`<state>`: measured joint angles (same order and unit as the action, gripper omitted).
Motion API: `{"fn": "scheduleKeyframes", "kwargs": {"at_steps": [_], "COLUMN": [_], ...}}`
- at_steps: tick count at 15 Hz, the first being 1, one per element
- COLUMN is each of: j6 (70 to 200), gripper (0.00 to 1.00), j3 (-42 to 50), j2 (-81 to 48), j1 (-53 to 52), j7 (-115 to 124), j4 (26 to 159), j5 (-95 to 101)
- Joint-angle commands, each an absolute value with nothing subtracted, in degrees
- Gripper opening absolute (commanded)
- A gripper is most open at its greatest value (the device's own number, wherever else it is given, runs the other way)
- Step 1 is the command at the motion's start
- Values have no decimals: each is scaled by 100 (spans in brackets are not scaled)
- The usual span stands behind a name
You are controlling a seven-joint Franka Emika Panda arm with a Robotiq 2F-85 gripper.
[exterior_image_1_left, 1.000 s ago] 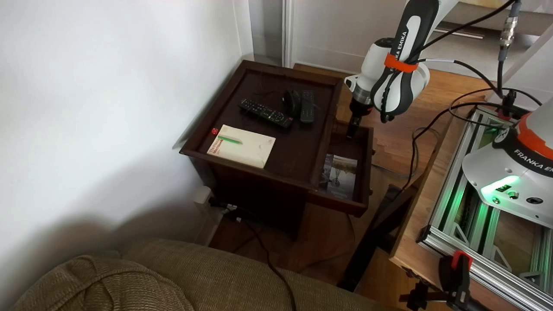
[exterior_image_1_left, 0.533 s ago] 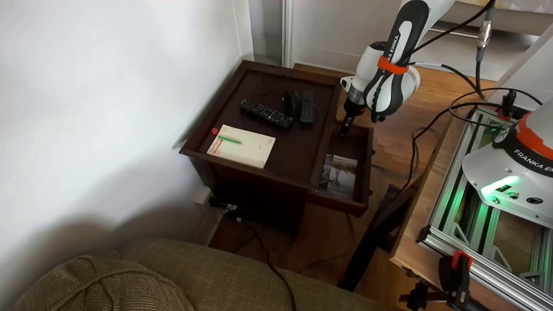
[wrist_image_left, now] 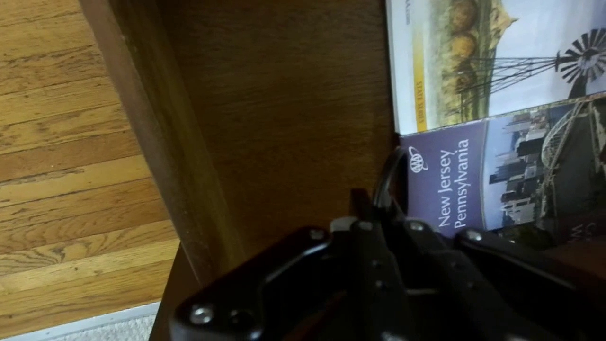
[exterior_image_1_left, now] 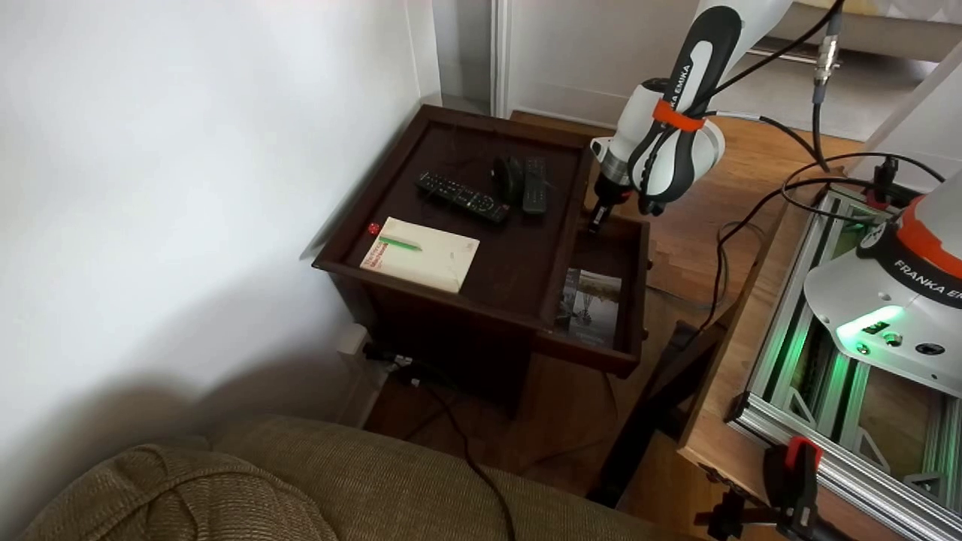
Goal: Remove the alarm from the drawer and put it on the cabinet
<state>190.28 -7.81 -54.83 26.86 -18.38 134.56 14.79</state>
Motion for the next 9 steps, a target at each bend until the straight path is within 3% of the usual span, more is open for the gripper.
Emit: {"fn": "scheduleKeyframes", "kwargs": {"at_steps": [1,9], "j6": [18986,18383], "gripper": [1,1], "j3": [-724,126], "j2": [-5389,-3715], "j1": [2697,1922], "j7": [-1641,-1386], "j4": [13541,14999], "j5": [1524,1298]}}
